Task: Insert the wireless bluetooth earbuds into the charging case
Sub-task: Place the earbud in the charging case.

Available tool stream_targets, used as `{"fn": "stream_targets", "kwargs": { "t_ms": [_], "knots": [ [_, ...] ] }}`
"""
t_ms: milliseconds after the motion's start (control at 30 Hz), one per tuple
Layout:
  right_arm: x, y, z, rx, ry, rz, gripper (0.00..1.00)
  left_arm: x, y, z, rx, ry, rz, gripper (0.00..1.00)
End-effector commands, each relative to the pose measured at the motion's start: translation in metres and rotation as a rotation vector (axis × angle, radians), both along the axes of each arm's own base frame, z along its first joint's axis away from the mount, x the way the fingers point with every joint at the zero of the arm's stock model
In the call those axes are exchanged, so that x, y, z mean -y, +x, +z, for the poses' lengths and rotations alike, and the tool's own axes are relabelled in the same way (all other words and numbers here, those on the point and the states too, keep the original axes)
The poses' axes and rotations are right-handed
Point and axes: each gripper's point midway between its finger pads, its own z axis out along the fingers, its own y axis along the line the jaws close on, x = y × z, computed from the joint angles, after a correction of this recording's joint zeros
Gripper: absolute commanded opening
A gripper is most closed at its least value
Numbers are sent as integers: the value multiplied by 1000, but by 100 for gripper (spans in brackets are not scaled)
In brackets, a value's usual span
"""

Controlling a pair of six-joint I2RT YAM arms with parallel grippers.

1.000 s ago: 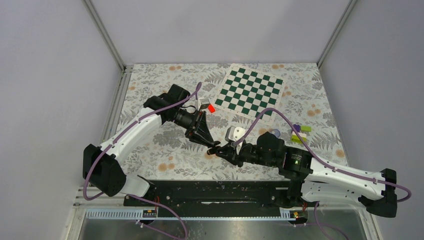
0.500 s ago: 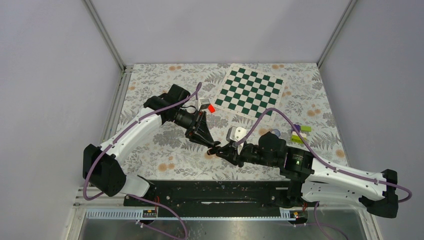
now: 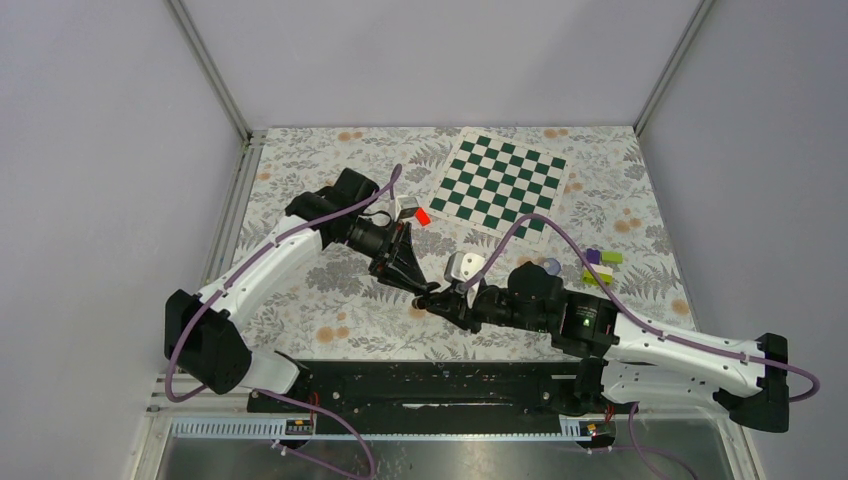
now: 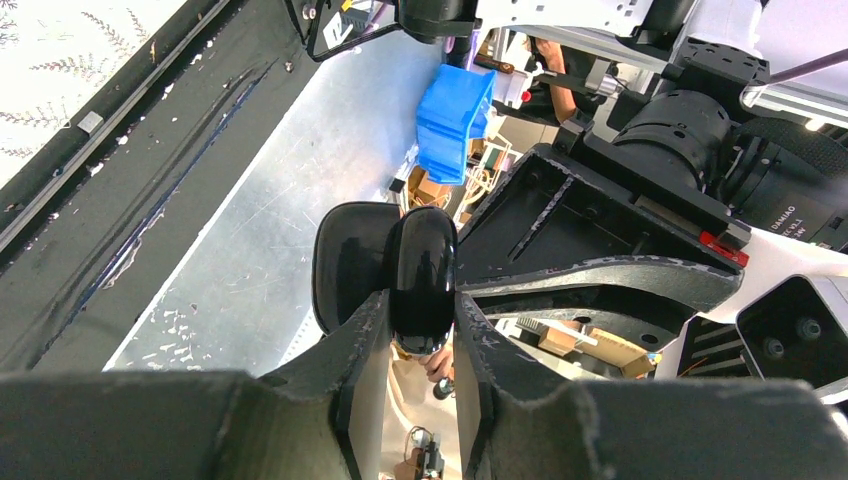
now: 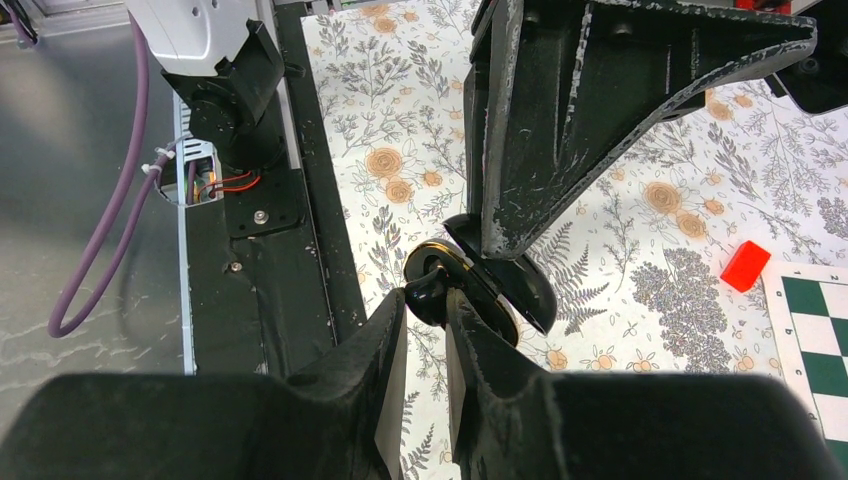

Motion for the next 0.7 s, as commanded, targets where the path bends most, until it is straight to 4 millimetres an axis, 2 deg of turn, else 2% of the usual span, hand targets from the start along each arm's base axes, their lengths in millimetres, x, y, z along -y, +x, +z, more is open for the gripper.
{"fn": "stream_targets", "kwargs": {
  "t_ms": [0,433,667],
  "knots": [
    [-9,-2,23,29,51,28,0,0,-6,22,50,-75,-26,0],
    [-6,5,1,105,-122,42,0,0,-9,26,49,-84,-35,0],
    [-11,1,-2,104,-111,78,0,1,-9,26,46,-89,-39,0]
  ]
}}
